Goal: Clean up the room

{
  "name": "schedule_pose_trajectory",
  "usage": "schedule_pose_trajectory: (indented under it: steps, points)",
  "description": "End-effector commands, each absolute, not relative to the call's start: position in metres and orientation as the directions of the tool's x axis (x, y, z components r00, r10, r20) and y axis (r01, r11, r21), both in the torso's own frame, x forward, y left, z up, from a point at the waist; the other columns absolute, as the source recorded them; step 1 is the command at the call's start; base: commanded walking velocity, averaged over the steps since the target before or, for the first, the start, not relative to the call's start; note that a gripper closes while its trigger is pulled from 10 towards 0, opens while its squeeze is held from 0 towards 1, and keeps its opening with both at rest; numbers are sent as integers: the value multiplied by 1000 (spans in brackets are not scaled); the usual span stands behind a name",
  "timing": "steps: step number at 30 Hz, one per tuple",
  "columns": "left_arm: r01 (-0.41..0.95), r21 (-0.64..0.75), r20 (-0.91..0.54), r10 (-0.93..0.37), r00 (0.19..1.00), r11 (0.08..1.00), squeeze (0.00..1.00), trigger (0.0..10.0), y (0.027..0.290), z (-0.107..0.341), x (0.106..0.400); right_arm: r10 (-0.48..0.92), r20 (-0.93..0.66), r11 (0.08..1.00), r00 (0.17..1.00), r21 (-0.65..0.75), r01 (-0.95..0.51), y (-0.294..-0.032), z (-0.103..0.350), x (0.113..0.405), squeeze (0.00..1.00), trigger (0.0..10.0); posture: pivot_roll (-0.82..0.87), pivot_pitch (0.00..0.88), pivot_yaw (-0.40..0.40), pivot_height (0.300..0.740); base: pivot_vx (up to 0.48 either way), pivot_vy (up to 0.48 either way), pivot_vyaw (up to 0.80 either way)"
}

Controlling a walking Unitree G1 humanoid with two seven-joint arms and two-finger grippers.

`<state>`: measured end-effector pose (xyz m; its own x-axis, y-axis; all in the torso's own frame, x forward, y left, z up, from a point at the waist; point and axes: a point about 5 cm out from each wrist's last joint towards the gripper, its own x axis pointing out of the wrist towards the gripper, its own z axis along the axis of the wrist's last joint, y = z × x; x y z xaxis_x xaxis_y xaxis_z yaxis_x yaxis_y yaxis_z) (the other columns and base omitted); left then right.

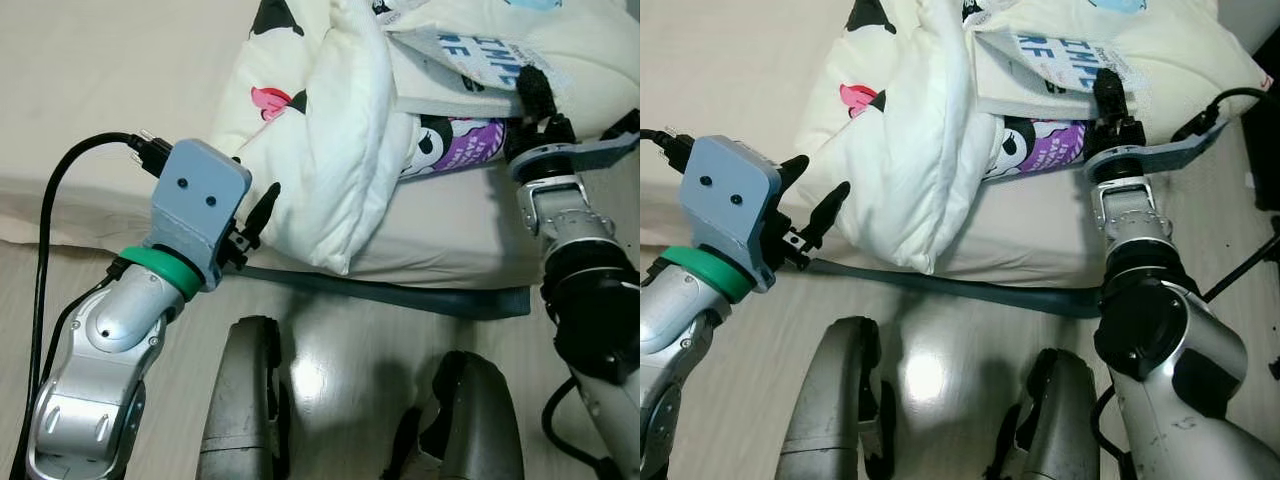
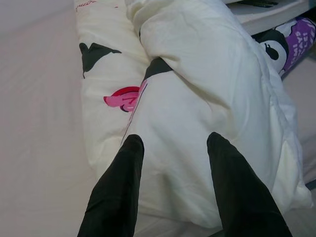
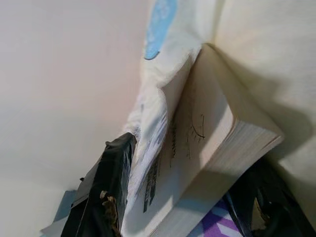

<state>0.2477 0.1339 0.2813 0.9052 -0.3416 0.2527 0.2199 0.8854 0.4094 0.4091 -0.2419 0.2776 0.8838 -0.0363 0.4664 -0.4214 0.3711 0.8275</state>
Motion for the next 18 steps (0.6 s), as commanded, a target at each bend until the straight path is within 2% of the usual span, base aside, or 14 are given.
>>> schedule_pose_trajectory:
  steps: [1,2,3,9,14,18]
  points:
    - [235,414,243,-355,903,880,0,10000,133,280,244,-37,421,366,907,850,-379,-243,270,409,0,6314,422,417,143,525,0,0,0]
    - [234,414,243,-355,903,880,0,10000,133,280,244,-36,415,368,909,851,-374,-243,270,410,0,1765,423,415,143,525,0,0,0]
    - [234,415,244,-355,903,879,0,10000,133,280,245,-24,418,371,908,847,-380,-241,270,410,0,0,424,413,143,525,0,0,0]
    - [234,415,248,-357,901,879,0,10000,132,280,246,13,498,356,867,808,-469,-237,278,409,0,0,413,406,138,525,0,0,0]
    - [237,411,251,-359,899,880,0,10000,130,279,249,9,508,353,861,804,-478,-238,280,409,0,0,400,396,130,525,0,0,0]
    - [235,408,257,-358,898,882,0,10000,129,279,251,17,511,390,859,788,-477,-238,281,408,0,0,389,382,119,525,0,0,0]
